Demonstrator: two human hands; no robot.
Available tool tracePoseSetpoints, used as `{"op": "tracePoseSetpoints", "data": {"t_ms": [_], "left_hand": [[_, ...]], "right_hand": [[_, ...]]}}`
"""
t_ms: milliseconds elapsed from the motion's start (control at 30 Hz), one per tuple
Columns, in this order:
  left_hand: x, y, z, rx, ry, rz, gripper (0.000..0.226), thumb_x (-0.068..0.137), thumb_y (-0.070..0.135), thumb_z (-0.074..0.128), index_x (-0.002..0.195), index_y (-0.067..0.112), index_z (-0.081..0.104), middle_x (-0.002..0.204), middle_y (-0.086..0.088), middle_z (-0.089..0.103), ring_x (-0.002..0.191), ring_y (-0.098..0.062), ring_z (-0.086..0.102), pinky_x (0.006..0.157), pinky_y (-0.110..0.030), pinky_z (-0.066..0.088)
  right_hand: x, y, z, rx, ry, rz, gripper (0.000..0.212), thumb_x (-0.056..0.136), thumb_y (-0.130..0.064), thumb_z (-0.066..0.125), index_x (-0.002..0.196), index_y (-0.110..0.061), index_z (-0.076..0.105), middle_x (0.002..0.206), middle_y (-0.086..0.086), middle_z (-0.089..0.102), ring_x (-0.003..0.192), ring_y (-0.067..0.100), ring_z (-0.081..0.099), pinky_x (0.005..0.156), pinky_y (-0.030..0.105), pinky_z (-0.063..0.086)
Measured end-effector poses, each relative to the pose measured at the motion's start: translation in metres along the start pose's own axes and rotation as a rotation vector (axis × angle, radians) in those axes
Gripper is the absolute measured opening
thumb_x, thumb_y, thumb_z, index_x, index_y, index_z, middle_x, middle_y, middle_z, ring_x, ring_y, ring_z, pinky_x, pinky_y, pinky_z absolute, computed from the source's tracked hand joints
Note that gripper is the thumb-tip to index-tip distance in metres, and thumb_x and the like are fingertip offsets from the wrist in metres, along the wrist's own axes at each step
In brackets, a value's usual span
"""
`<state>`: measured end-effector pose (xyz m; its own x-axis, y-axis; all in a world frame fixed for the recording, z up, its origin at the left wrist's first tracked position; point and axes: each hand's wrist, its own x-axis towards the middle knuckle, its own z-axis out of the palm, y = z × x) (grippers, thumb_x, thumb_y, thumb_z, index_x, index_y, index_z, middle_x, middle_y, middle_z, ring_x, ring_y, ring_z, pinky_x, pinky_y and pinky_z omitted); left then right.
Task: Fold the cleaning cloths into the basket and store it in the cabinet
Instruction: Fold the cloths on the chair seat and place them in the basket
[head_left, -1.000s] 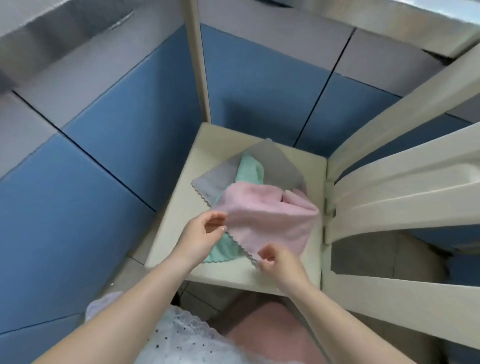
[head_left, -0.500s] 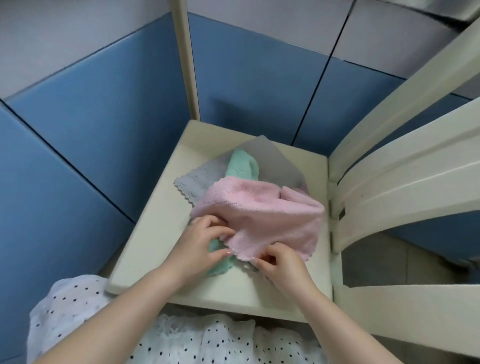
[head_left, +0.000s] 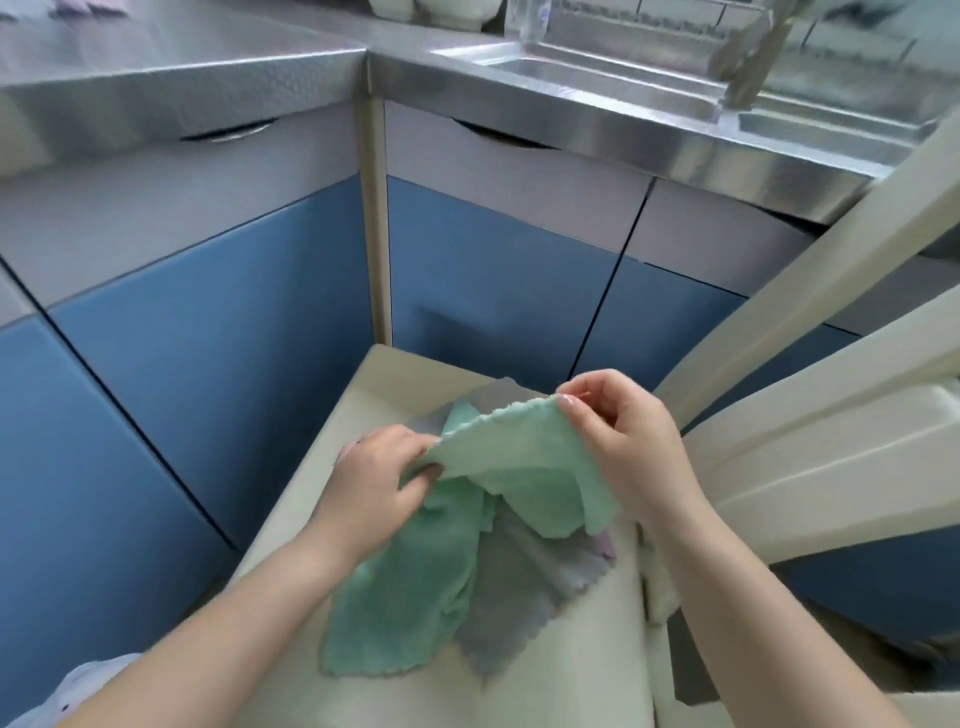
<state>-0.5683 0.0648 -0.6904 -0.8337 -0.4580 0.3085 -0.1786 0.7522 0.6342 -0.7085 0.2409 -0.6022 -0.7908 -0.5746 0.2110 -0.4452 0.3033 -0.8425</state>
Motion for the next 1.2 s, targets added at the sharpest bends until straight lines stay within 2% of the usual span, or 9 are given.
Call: {"op": "tracePoseSetpoints", "data": {"t_ms": [200,400,500,600,700,867,1033,1133,1200], "left_hand": [[0.084,0.022,-0.055,-0.002,0.114,0.000,0.018,0.090,0.012,0.055,0.101,0.016,0.069,0.095,0.003,0.066,0.094,-0.017,0.059,0.082,-0.031,0.045],[0.147,0.063,-0.111,0.096,0.279,0.073,0.015,0.090,0.025,0.059,0.095,0.018,0.071,0.095,0.002,0.069,0.091,-0.020,0.059,0.071,-0.029,0.041],[0.162,0.084,-0.133,0.108,0.353,0.092,0.016,0.091,0.029,0.060,0.092,0.016,0.069,0.089,0.004,0.068,0.085,-0.018,0.058,0.067,-0.029,0.039],[0.170,0.098,-0.144,0.083,0.368,0.123,0.014,0.091,0.017,0.057,0.096,0.018,0.070,0.097,0.000,0.068,0.093,-0.020,0.060,0.077,-0.033,0.047],[0.172,0.108,-0.150,-0.006,0.412,0.103,0.016,0.091,0.013,0.058,0.100,0.014,0.071,0.100,-0.002,0.070,0.093,-0.016,0.061,0.079,-0.027,0.045],[0.142,0.108,-0.157,-0.047,0.347,0.114,0.008,0.091,0.016,0.059,0.093,0.016,0.067,0.091,0.001,0.068,0.085,-0.012,0.058,0.066,-0.015,0.040],[0.055,0.082,-0.144,-0.044,0.202,0.087,0.010,0.092,0.021,0.060,0.090,0.028,0.066,0.085,0.015,0.068,0.079,0.000,0.059,0.068,-0.013,0.042],[-0.001,0.067,-0.124,-0.140,0.128,-0.022,0.015,0.090,0.019,0.061,0.086,0.031,0.068,0.089,0.020,0.068,0.082,0.005,0.061,0.068,-0.007,0.042],[-0.034,0.052,-0.103,-0.203,0.079,-0.120,0.016,0.089,0.016,0.061,0.086,0.031,0.067,0.086,0.013,0.069,0.080,0.000,0.062,0.070,-0.014,0.044]], "right_hand": [[0.077,-0.028,-0.036,-0.340,-0.091,-0.041,0.030,0.090,-0.012,0.047,0.113,-0.031,0.054,0.087,-0.017,0.058,0.068,0.003,0.052,0.051,0.013,0.037],[0.130,-0.060,-0.078,-0.656,0.067,-0.209,0.033,0.085,-0.001,0.047,0.108,-0.014,0.067,0.112,0.008,0.065,0.099,0.027,0.057,0.078,0.029,0.044],[0.143,-0.073,-0.094,-0.692,0.199,-0.251,0.028,0.091,-0.004,0.044,0.111,-0.011,0.061,0.115,0.012,0.061,0.101,0.032,0.055,0.073,0.031,0.037],[0.150,-0.082,-0.101,-0.751,0.217,-0.254,0.032,0.092,-0.004,0.038,0.116,-0.009,0.060,0.117,0.013,0.057,0.100,0.033,0.054,0.071,0.029,0.034],[0.148,-0.088,-0.105,-0.733,0.263,-0.277,0.033,0.093,-0.003,0.038,0.112,-0.008,0.063,0.110,0.014,0.058,0.094,0.032,0.055,0.068,0.028,0.032],[0.106,-0.082,-0.096,-0.616,0.287,-0.298,0.022,0.089,-0.010,0.043,0.096,-0.009,0.065,0.093,0.009,0.067,0.081,0.026,0.054,0.066,0.033,0.043],[0.019,-0.038,-0.062,-0.410,0.338,-0.283,0.014,0.087,-0.012,0.055,0.093,-0.015,0.067,0.086,-0.003,0.068,0.075,0.016,0.055,0.065,0.031,0.045],[-0.031,0.000,-0.041,-0.390,0.259,-0.234,0.011,0.085,-0.013,0.061,0.093,-0.018,0.067,0.081,-0.010,0.065,0.071,0.009,0.054,0.064,0.027,0.043],[-0.057,0.026,-0.027,-0.374,0.167,-0.177,0.009,0.085,-0.015,0.062,0.091,-0.020,0.067,0.079,-0.015,0.062,0.071,0.006,0.056,0.063,0.024,0.044]]}}
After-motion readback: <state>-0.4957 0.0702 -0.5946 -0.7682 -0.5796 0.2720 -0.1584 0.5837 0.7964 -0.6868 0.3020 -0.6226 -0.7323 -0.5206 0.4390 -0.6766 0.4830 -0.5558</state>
